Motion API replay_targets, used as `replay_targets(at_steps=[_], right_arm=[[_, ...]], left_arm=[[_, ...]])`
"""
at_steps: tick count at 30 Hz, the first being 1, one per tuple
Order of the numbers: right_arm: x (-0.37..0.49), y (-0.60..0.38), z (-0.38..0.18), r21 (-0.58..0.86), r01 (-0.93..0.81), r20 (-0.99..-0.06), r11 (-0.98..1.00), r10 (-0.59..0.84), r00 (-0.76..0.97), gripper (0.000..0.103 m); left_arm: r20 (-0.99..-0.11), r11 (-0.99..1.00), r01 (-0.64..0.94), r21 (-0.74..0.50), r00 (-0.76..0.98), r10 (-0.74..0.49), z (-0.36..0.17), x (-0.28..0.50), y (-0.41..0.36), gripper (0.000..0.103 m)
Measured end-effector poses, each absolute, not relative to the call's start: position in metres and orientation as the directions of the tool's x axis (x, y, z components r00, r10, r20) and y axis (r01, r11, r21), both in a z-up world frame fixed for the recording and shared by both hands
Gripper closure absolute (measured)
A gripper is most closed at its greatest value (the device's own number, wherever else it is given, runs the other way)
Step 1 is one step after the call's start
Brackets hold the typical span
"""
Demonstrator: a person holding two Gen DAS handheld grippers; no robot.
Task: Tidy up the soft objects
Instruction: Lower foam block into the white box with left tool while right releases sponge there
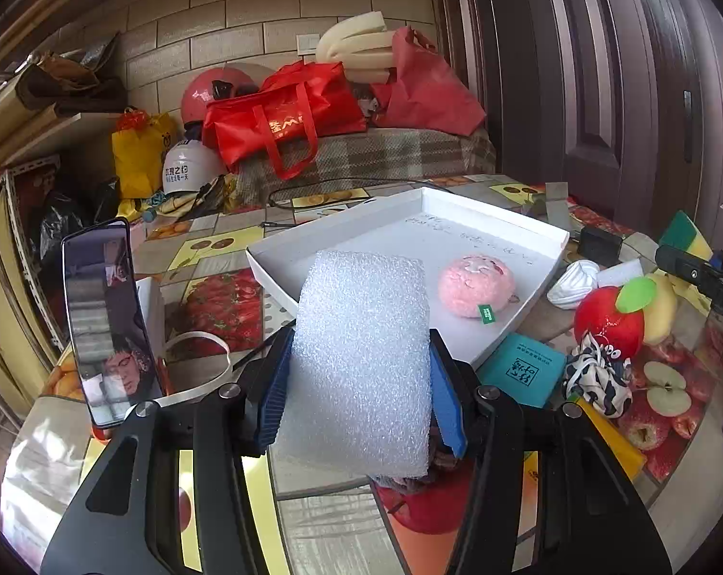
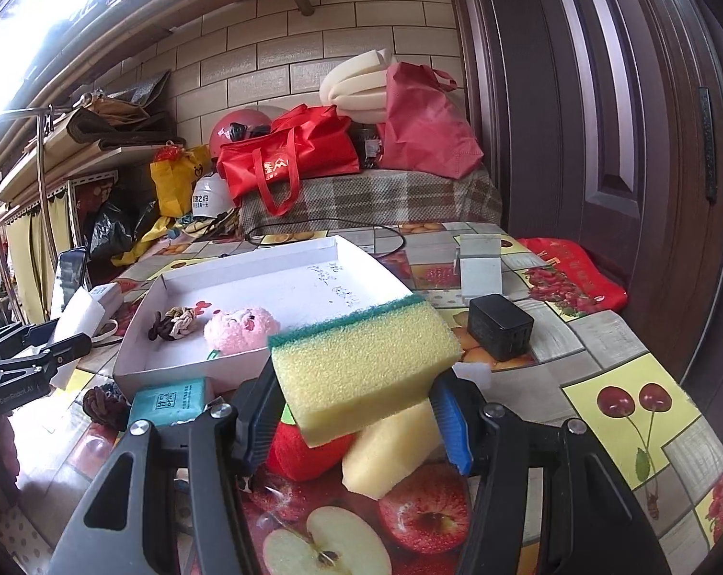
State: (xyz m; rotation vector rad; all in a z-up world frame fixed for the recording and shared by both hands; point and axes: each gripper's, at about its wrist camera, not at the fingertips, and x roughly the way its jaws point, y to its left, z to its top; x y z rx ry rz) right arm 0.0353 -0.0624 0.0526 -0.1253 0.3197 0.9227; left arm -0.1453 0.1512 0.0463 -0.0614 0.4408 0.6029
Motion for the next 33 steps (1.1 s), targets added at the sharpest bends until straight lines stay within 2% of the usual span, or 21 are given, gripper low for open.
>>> replay_targets(at_steps=[6,16,20,27,33], right_arm=[[0.023,-0.043,0.053,-0.032,-0.815,-0.313,0.579,0.769,0.558,0.046],[0.024,0.005,0.055,-0.014,-0.818,-0.301,0.575,0.778,0.552,0.046],[0.016,0.032,0.055,-0.035,-0.824,-0.290,0.565,0.784,0.549,0.046],[0.038,0.077,0.055,0.006,-0.790,-0.346,0.613,0.742,0.574,0.046],[0.072,0.090,0.047,0.122,-0.727,-0.439,0.676,0.694,0.572,0.046]], left_arm=[[-0.394,0.824,-0.563,0.063,0.745,0.539,0.050,-0.126,0.161,0.051],[-0.363,0.805,-0.593,0.012,0.748,0.556,0.056,-0.097,0.192,0.051],[-0.367,0.782,-0.622,-0.044,0.738,0.566,0.057,-0.089,0.213,0.051],[-0.416,0.766,-0.632,-0.121,0.733,0.539,0.053,-0.084,0.236,0.051],[-0.398,0.812,-0.580,-0.067,0.762,0.511,0.055,-0.073,0.225,0.051]])
